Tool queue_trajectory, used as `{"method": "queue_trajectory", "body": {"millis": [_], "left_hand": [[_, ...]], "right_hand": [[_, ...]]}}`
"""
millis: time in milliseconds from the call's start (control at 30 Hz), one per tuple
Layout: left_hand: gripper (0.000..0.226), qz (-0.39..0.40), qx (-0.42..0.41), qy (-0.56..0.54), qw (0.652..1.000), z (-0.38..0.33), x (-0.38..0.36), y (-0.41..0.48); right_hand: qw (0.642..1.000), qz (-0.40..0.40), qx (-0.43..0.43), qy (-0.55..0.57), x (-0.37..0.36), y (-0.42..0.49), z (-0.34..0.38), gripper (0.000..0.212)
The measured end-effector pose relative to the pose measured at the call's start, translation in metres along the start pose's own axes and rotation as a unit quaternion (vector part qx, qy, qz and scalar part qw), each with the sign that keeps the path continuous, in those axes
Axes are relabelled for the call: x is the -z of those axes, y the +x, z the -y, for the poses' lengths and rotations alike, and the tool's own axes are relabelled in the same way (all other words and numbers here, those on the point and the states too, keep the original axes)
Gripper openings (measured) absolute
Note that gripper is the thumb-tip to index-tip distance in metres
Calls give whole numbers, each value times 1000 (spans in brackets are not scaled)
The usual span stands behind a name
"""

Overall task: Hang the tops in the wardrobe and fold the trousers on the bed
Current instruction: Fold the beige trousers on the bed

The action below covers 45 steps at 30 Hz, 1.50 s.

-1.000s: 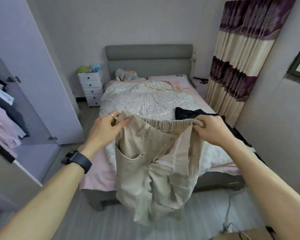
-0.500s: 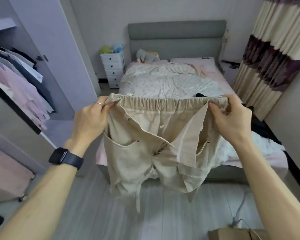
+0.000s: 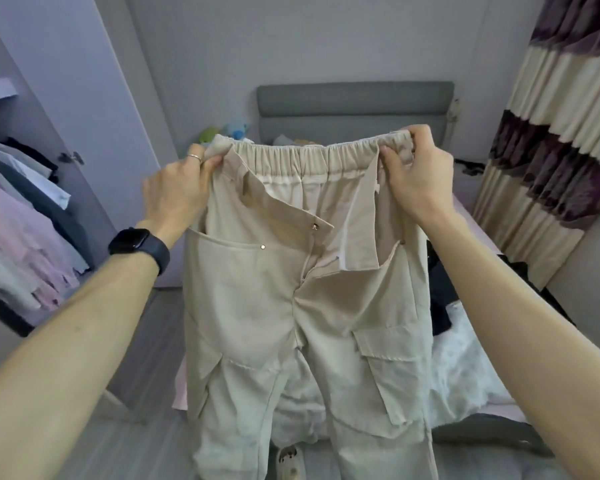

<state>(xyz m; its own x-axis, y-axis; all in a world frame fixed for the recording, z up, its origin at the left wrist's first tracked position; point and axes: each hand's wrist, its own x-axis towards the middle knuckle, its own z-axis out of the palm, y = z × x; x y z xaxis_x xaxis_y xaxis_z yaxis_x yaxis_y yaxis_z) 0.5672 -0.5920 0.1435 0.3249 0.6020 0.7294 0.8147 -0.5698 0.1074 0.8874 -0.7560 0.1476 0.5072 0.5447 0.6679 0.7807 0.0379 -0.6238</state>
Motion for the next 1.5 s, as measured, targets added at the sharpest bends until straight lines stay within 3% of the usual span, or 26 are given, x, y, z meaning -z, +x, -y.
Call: {"method": "queue_trajectory", "body": {"millis": [233,333,400,467,633,733,867,1067,1200,1267,1367,1433,1500], "left_hand": [[44,34,11,-14,999,62,-201,125],[41,175,74,-54,980,83,-307,144],[36,292,135,-68,944,98,-395,151],[41,375,146,-69,913,104,-458,132],[50,522,70,-42,849,116,-570,51],[56,565,43,-37,823,121,-613,25],[58,578,8,-26,816,114,-674,17],[59,523,-58,-52,849,97,-789,24],[58,528,-147,16,836,89,-868,23],[54,522,-189,38,831,94,-895,25],[30,473,-243,21,847,115,-910,31],[21,444,-208,8,871,134,-906,38],[24,413,-90,-10,906,154,-906,44]], "right_hand": [[996,55,-20,-73,-185,144,-102,33],[978,139,-86,-133,-271,165,-169,35],[953,202,-142,-177,-333,171,-229,43],[922,257,-190,-218,-368,155,-276,52],[836,392,-312,-222,-433,55,-382,52],[797,435,-361,-212,-453,7,-425,50],[799,426,-367,-210,-485,-8,-469,42],[860,394,-283,-160,-569,19,-521,37],[879,416,-202,-116,-628,38,-552,56],[863,468,-161,-101,-651,49,-565,70],[809,555,-131,-140,-677,55,-580,47],[790,573,-97,-195,-687,56,-586,35],[814,532,-94,-213,-699,60,-591,32]]}}
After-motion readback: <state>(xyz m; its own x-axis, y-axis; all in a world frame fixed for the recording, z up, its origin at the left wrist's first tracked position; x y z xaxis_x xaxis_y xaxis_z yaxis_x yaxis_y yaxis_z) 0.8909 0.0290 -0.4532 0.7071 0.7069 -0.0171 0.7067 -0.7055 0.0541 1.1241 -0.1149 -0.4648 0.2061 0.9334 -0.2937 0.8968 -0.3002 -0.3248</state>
